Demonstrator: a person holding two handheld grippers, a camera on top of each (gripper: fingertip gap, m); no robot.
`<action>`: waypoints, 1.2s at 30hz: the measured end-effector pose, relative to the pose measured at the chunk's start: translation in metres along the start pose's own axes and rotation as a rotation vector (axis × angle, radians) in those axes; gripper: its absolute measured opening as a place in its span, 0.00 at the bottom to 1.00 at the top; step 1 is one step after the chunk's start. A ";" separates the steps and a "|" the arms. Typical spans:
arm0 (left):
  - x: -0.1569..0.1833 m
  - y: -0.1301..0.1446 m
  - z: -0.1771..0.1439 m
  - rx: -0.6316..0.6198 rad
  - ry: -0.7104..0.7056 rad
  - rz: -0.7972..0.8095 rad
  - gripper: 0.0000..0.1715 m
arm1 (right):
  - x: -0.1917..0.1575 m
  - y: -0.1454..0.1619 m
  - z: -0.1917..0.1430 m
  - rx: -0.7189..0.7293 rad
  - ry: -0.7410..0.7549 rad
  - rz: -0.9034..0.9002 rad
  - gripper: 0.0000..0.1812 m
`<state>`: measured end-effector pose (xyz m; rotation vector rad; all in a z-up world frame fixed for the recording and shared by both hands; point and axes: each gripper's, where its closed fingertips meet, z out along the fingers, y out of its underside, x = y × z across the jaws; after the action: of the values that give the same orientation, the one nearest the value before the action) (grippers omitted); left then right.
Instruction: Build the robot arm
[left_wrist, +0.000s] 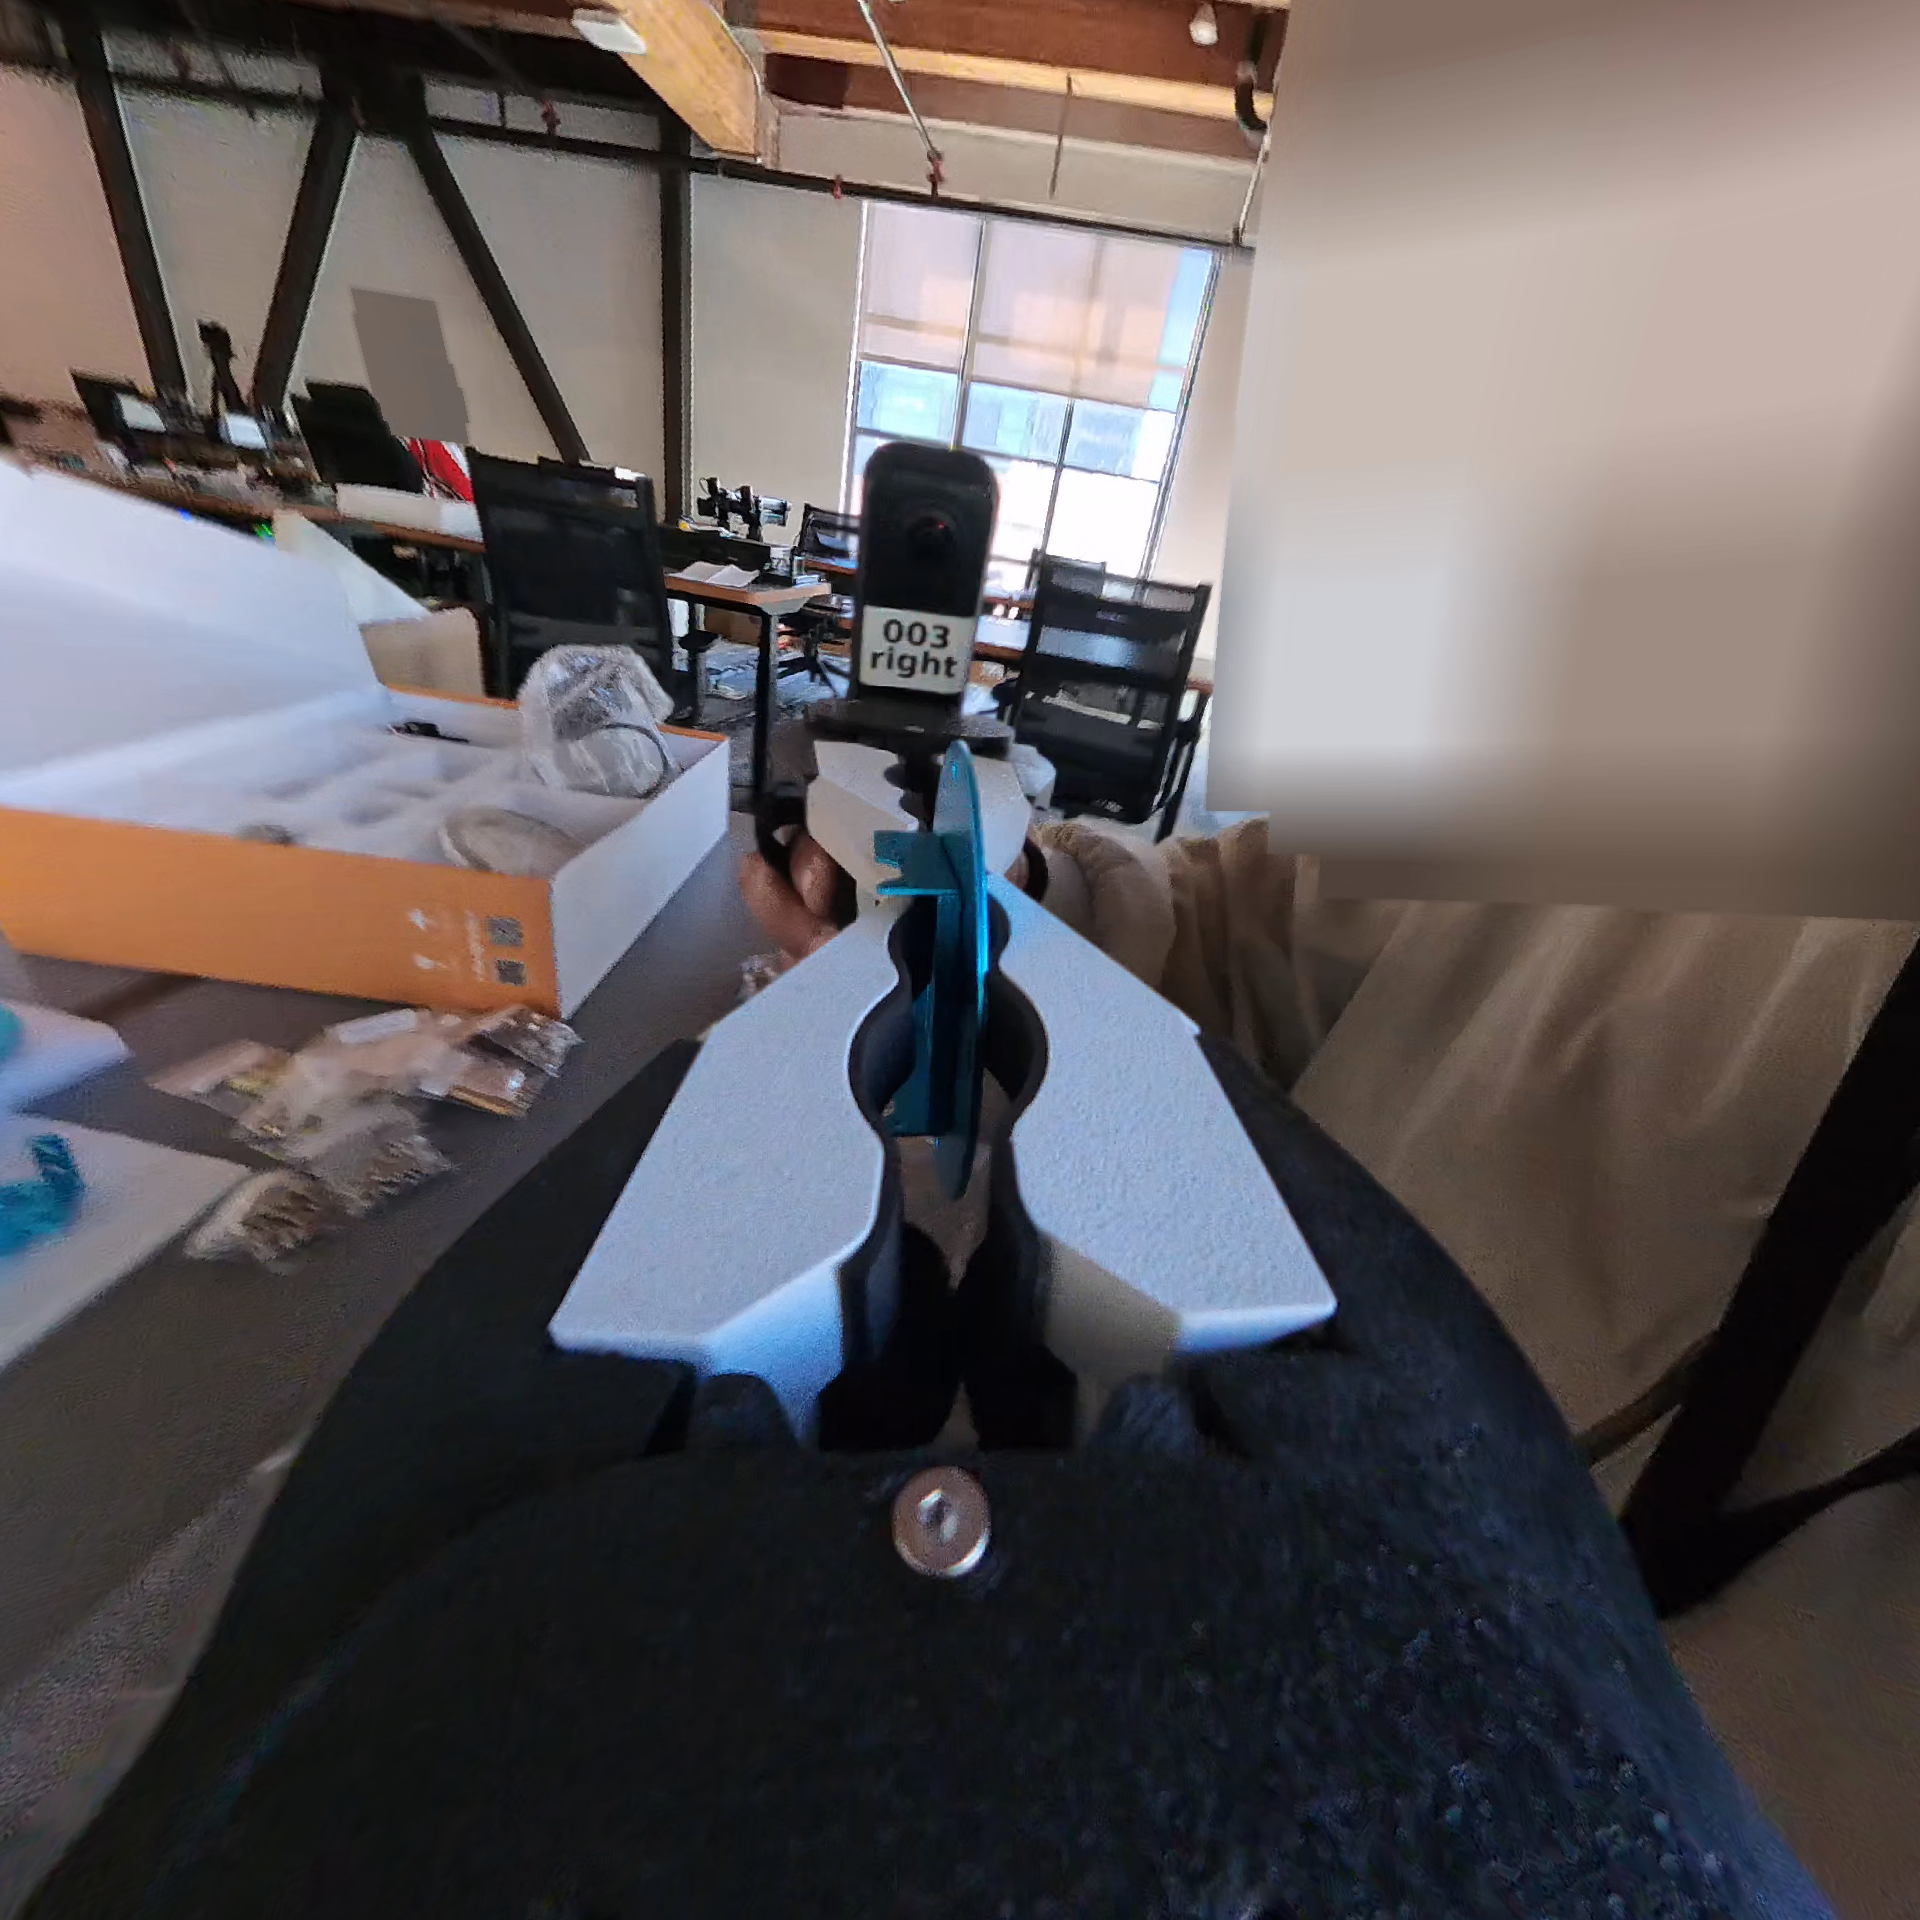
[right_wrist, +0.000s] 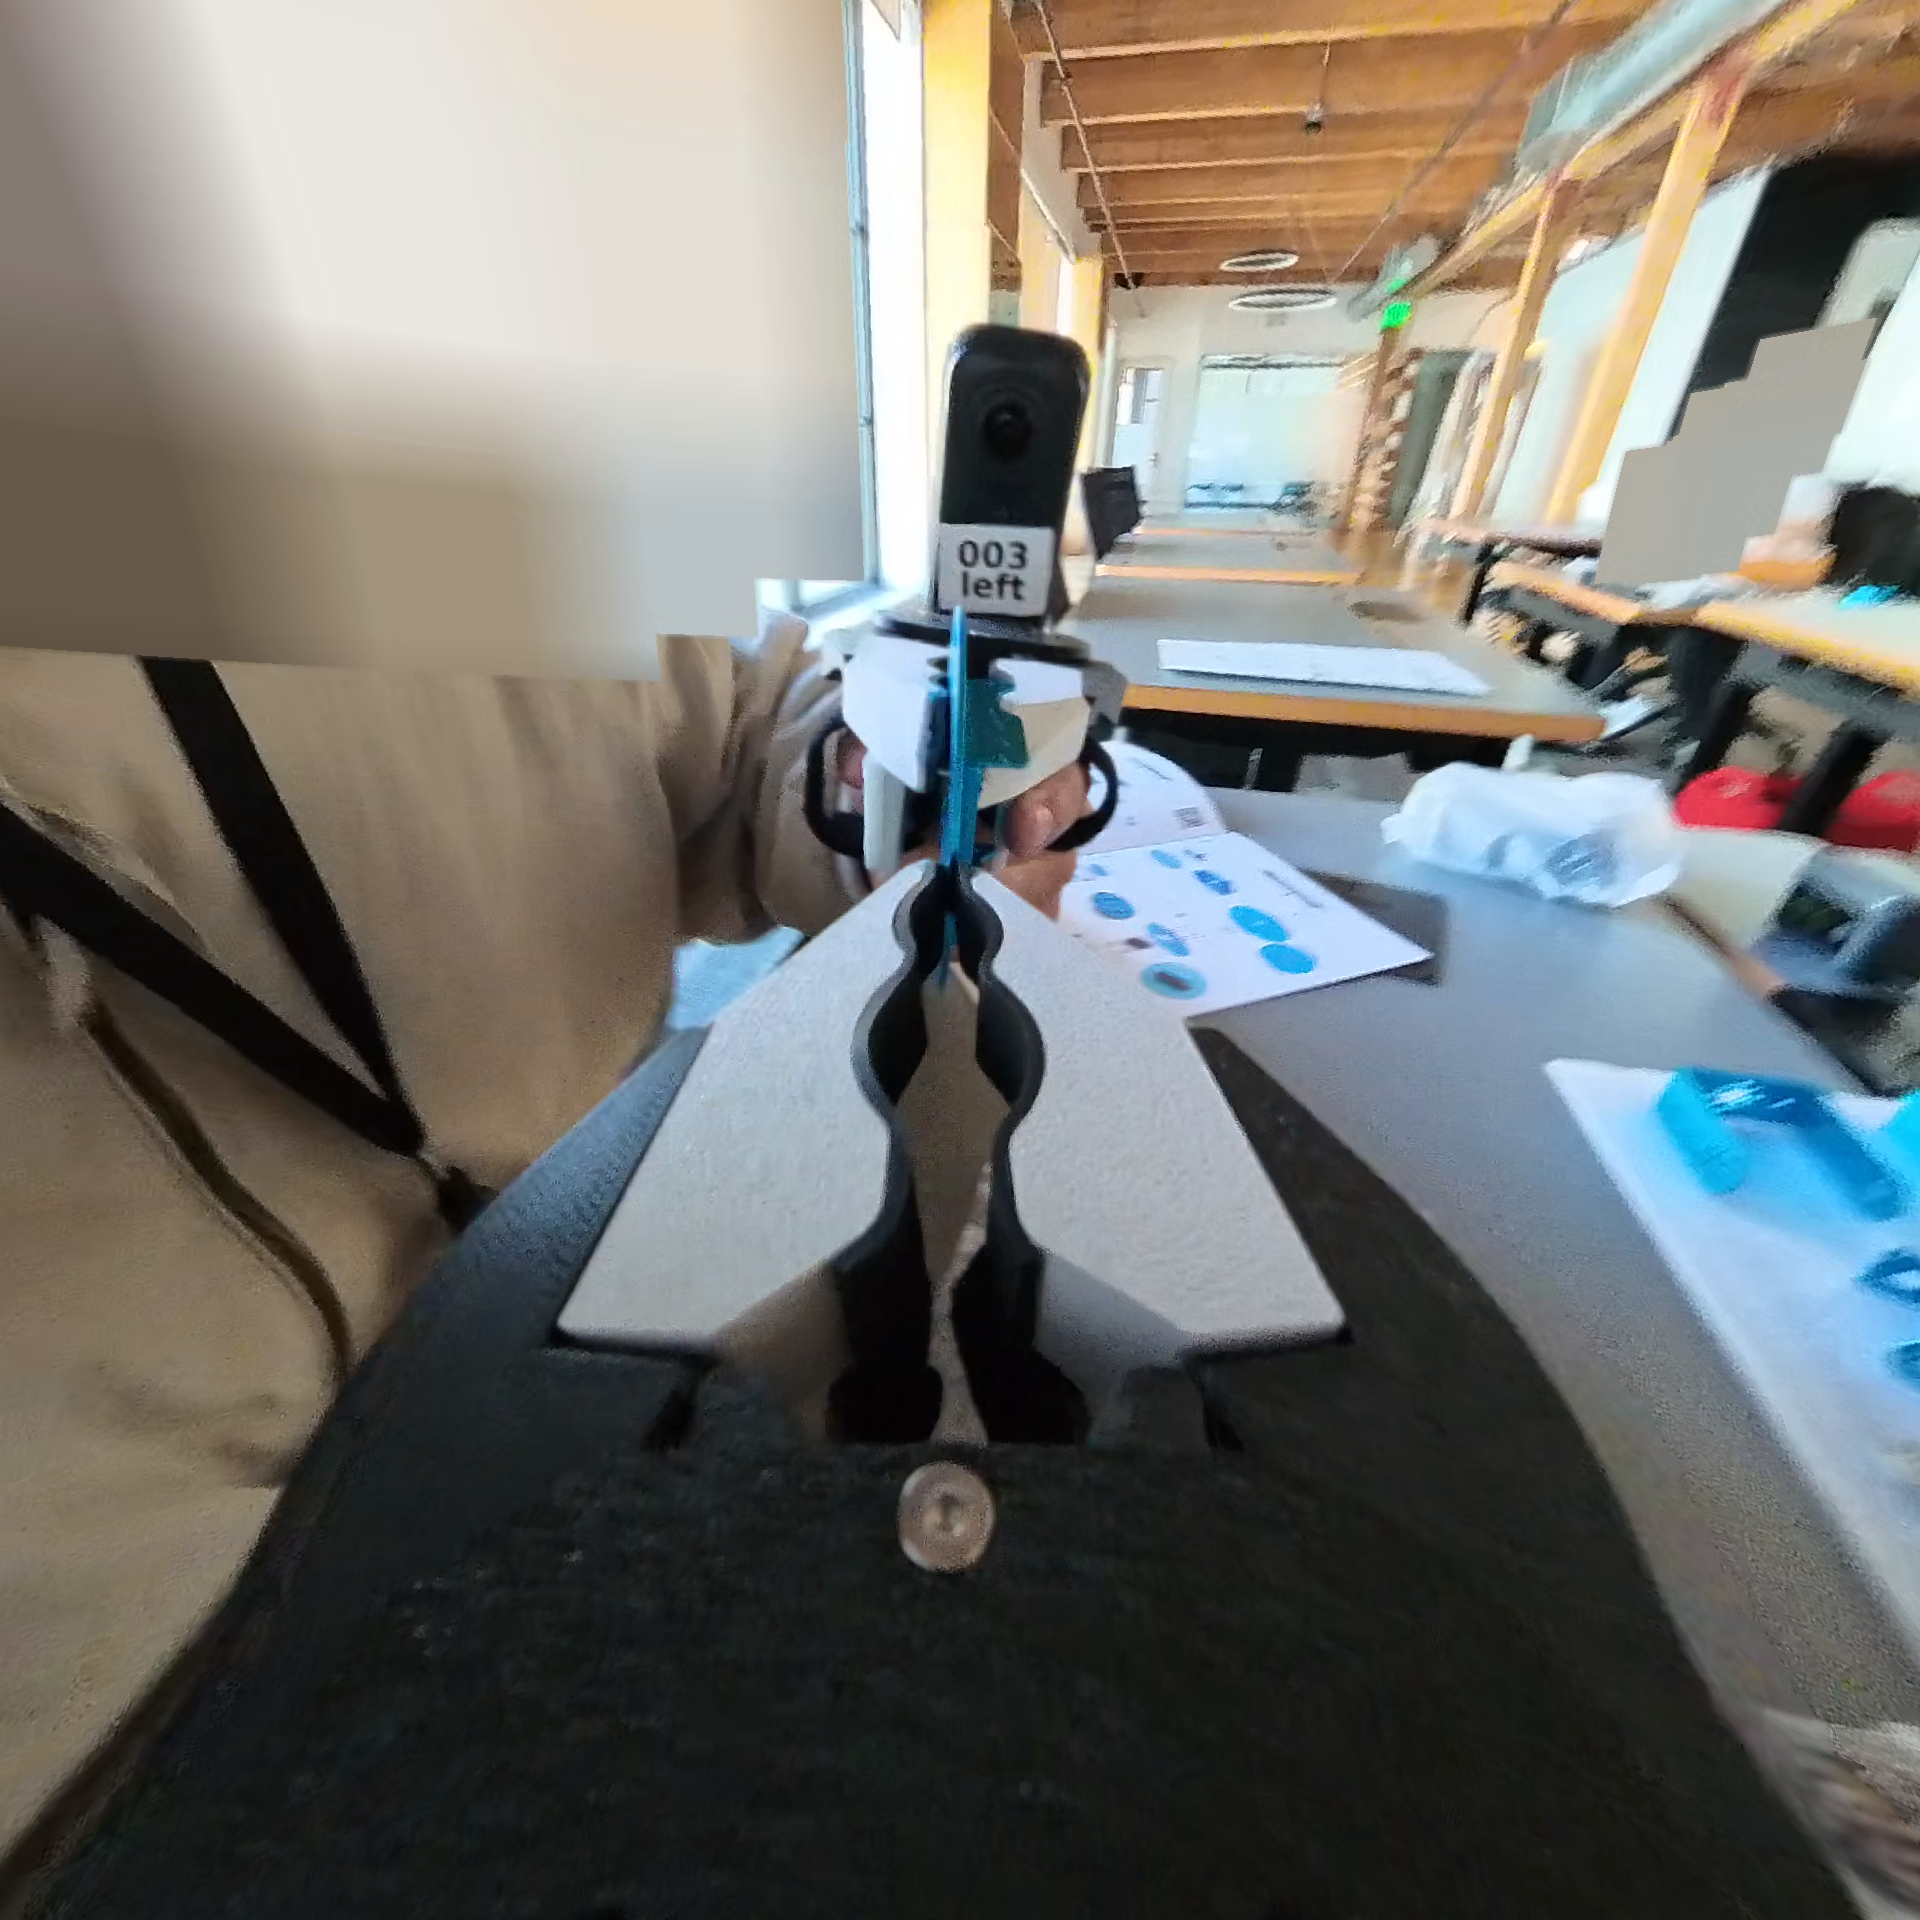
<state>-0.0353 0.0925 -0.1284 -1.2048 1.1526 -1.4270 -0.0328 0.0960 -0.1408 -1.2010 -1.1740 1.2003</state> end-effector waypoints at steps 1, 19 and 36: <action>-0.003 0.001 0.000 0.013 0.004 -0.057 0.02 | 0.001 0.002 -0.001 0.006 -0.018 0.063 0.00; -0.025 0.018 -0.001 -0.037 -0.060 -0.186 0.02 | 0.016 0.022 -0.005 0.074 -0.066 0.434 0.00; 0.068 -0.029 0.029 -0.337 0.149 0.818 0.02 | -0.058 -0.046 -0.020 0.168 0.077 -0.590 0.00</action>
<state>-0.0157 0.0269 -0.0881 -0.6886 1.7723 -0.7179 -0.0131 0.0375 -0.0953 -0.6927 -1.2269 0.7771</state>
